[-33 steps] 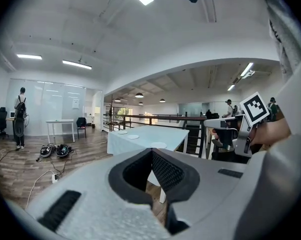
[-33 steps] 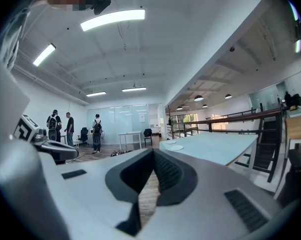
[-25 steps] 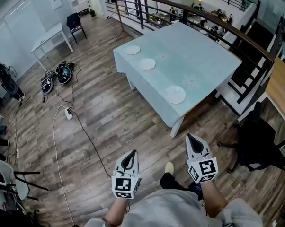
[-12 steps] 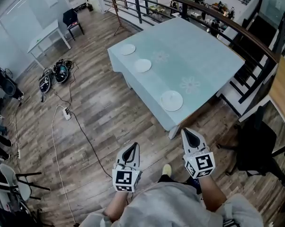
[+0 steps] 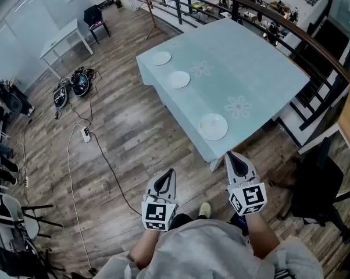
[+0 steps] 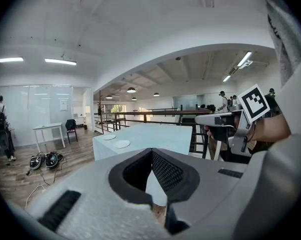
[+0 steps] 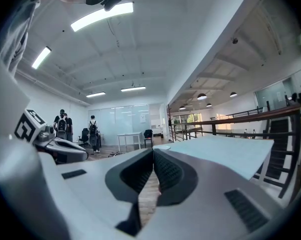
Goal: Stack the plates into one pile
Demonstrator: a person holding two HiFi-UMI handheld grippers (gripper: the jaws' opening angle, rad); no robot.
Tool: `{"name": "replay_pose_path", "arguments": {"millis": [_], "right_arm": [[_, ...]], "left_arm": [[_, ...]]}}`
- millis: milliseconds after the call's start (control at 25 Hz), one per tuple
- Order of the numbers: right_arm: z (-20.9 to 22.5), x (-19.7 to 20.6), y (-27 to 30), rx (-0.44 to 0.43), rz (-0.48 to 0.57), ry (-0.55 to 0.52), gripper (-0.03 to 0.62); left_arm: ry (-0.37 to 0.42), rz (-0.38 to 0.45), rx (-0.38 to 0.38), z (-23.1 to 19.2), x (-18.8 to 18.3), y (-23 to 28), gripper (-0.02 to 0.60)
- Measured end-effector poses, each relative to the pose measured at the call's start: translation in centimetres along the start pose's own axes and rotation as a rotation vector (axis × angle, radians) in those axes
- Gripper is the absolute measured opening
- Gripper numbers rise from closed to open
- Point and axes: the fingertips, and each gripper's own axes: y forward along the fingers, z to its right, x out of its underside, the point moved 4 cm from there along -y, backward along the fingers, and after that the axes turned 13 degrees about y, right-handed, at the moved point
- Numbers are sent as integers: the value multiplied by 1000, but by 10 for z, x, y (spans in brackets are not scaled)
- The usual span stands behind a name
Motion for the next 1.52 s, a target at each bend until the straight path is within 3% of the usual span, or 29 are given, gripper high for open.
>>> {"name": "replay_pose_path", "arguments": {"millis": [400,880,1160,1520], "right_arm": [[15,5,15,3,-5,10,26],[54,-10,100,47,-18,-13,26],[75,-20,151,98,-52,-19,26],[103,-19,183,194,-96,-11,26]], "left_arm": [[-3,-4,15,0,-1,32,17],[28,-1,33,-67,1,139,17],[76,-16,71,-116,0,204,18],[116,-46,186,-140,12,285,20]]}}
